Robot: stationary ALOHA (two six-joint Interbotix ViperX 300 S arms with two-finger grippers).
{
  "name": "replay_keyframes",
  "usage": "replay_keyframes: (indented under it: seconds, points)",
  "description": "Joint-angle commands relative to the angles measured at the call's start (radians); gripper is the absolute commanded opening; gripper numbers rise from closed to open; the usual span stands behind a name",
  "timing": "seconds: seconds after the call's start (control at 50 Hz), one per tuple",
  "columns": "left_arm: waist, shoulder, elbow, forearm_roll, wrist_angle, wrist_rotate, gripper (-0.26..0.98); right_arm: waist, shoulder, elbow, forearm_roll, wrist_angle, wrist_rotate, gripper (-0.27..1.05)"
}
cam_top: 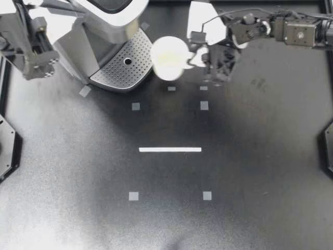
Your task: Place the coffee capsule inside the capsule container, then place the cup onto the center of the cup tray.
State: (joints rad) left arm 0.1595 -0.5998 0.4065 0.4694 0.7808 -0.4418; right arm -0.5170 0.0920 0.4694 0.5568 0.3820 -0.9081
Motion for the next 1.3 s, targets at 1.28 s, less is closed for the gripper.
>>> replay_keyframes:
  seconds: [1.28]
  points:
    - [-0.002, -0.101, 0.08, 0.003, -0.057, -0.029, 0.13, 0.041, 0.249, -0.322, -0.008, -0.012, 0.002, 0.12]
